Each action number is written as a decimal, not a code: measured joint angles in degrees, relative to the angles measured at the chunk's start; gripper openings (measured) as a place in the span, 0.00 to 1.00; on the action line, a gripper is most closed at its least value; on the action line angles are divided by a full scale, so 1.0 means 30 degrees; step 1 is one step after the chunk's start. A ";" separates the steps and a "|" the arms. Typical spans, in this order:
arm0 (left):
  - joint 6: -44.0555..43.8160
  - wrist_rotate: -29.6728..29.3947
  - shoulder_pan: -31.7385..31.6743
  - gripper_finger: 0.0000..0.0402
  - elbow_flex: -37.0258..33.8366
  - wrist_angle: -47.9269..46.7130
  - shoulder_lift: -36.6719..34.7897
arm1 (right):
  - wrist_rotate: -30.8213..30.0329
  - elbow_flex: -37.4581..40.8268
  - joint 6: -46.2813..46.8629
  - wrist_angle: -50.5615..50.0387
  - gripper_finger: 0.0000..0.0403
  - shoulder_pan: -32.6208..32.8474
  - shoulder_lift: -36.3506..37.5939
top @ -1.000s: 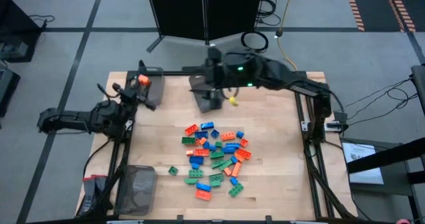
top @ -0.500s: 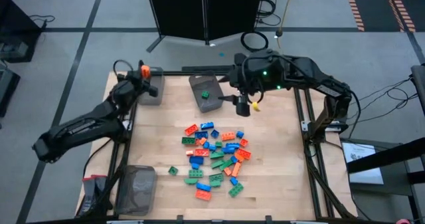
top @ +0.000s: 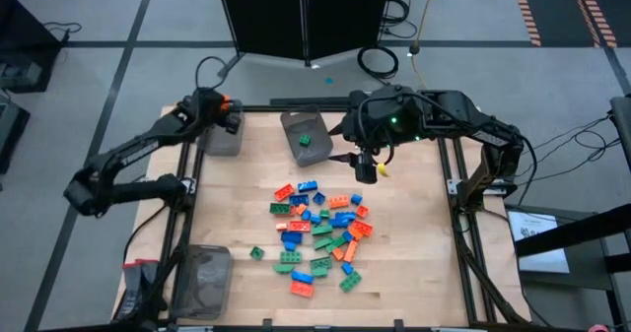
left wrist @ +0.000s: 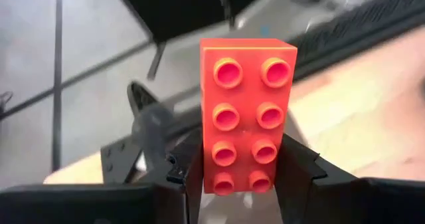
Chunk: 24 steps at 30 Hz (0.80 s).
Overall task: Sort blocks
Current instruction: Put the orange game piece into the top left black transparent bin, then put the green game piece into the top right black transparent bin
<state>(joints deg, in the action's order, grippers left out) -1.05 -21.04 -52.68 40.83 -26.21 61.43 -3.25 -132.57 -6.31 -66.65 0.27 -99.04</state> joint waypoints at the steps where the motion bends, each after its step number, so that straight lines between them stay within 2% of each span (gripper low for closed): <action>1: 0.0036 -0.0004 -0.0115 0.31 0.0175 -0.0292 0.0506 | 0.0000 0.0000 0.0089 0.0007 0.62 0.0002 0.0000; 7: 0.0098 -0.0006 -0.0530 0.31 0.0338 -0.0674 0.2827 | 0.0007 0.0000 0.0462 -0.0007 0.62 0.0073 0.0000; 11: 0.0467 0.0681 -0.0545 0.33 0.0338 -0.0753 0.3277 | 0.0016 0.0000 0.0459 -0.0016 0.62 0.0089 0.0000; 19: 0.1636 0.1202 -0.0525 0.66 0.0338 -0.1045 0.2889 | 0.0102 0.0000 0.0396 -0.0188 0.62 0.0089 0.0000; 24: 0.1487 0.1385 -0.0525 0.78 0.0338 -0.1029 0.2846 | 0.0113 0.0000 0.0908 -0.1177 0.62 0.0094 -0.0111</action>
<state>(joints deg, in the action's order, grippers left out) 3.41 -16.89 -54.26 41.85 -29.30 69.97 -2.91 -132.57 -3.59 -70.18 0.55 -99.38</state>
